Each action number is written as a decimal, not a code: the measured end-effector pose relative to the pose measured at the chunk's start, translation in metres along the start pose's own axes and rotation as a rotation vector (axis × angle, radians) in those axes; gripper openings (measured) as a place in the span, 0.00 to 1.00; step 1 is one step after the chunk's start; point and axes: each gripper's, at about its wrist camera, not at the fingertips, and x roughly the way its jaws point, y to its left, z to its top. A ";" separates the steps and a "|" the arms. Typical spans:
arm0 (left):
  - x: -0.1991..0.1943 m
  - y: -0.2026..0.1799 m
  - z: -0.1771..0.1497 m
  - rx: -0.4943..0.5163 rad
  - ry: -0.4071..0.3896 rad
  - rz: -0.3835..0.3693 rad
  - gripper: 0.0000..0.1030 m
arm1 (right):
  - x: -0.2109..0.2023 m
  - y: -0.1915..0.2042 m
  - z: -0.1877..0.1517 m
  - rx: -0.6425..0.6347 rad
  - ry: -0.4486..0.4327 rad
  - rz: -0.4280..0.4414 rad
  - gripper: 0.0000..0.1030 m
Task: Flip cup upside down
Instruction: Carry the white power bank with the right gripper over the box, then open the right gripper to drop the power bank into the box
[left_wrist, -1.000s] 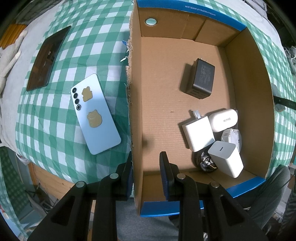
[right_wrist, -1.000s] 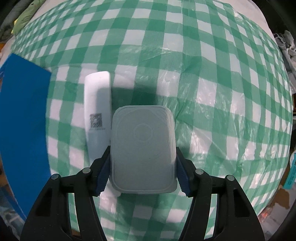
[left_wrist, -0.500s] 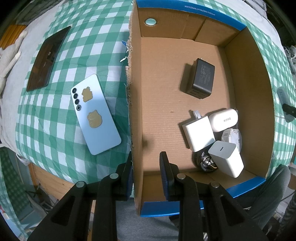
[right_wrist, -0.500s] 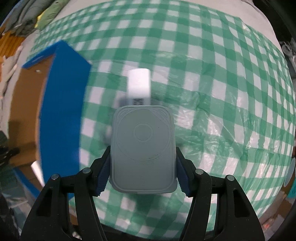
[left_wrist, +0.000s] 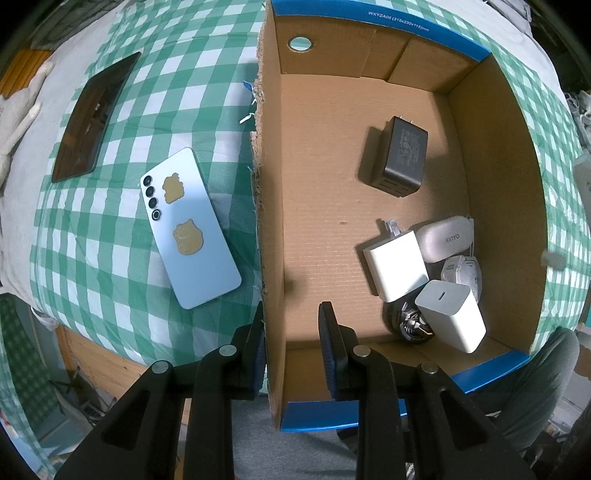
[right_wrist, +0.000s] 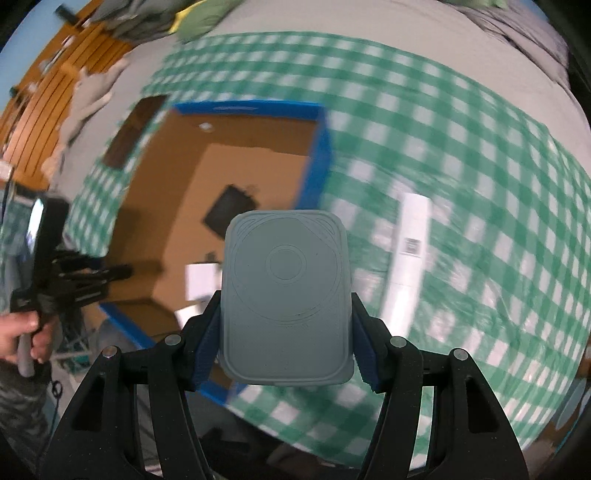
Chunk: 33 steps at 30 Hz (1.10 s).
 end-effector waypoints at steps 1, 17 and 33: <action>0.000 0.000 0.001 0.000 -0.001 -0.001 0.24 | 0.004 0.011 0.001 -0.023 0.004 0.000 0.61; 0.001 -0.002 -0.002 0.004 -0.009 -0.005 0.24 | 0.076 0.096 -0.008 -0.152 0.124 -0.006 0.61; 0.000 0.000 -0.003 0.003 -0.012 -0.010 0.24 | 0.106 0.097 -0.018 -0.165 0.143 -0.071 0.61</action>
